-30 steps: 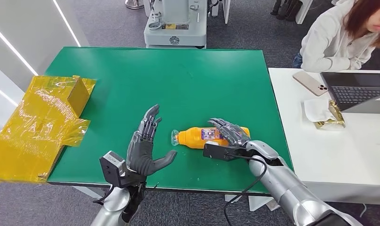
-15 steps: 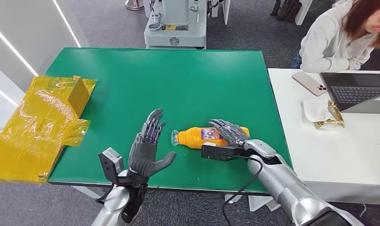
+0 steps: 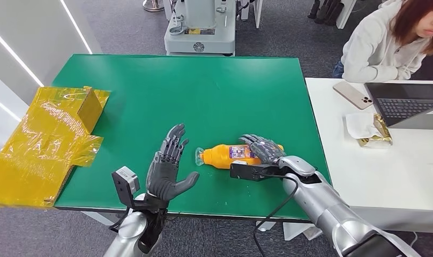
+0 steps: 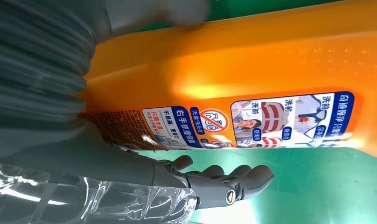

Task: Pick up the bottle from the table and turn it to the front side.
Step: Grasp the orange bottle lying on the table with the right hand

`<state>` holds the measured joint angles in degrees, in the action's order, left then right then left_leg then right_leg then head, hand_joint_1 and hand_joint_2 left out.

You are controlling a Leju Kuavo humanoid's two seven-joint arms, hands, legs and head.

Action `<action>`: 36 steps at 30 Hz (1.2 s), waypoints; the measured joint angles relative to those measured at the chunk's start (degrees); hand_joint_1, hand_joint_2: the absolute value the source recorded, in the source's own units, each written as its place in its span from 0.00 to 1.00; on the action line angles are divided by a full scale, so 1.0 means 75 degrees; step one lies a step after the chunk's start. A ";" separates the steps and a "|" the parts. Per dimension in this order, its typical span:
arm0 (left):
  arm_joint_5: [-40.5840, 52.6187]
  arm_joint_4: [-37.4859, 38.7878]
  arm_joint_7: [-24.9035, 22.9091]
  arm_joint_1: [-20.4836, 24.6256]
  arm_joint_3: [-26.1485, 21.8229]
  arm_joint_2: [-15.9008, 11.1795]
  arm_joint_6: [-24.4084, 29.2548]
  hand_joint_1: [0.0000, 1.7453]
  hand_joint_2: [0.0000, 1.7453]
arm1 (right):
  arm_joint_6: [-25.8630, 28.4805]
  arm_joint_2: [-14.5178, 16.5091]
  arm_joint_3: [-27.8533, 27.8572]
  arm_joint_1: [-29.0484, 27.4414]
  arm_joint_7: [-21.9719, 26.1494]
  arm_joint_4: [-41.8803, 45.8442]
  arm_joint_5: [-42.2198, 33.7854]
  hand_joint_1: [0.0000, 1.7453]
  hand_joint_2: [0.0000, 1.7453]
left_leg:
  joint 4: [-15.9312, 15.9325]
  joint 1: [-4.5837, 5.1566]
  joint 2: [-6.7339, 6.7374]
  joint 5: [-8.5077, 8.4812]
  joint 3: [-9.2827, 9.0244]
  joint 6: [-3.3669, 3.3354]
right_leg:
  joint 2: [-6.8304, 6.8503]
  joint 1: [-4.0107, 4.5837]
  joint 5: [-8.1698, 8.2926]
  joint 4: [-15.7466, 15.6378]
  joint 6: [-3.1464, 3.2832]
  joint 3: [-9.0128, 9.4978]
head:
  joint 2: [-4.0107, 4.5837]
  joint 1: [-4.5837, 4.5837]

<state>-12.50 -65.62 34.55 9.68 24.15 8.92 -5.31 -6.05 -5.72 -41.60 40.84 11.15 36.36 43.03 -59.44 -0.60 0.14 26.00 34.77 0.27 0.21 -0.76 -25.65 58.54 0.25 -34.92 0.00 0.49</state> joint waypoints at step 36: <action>-0.0310 0.0004 -0.0453 -0.0320 -0.0561 0.0093 -0.0343 0.00 1.00 | 0.0766 0.0222 0.0710 -0.0721 0.1674 0.0442 -0.1635 1.00 1.00 | 0.0002 -0.0002 -0.0004 0.0004 0.0002 -0.0002 | 0.0002 0.0001 -0.0006 0.0000 -0.0002 -0.0001 | 0.0000 0.0000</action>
<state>-14.82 -65.59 31.15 7.29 19.95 9.61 -7.88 -0.31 -4.05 -36.27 35.43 23.71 39.68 30.77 -59.42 -0.62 0.11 26.03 34.79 0.26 0.23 -0.75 -25.70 58.54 0.24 -34.93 0.00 0.49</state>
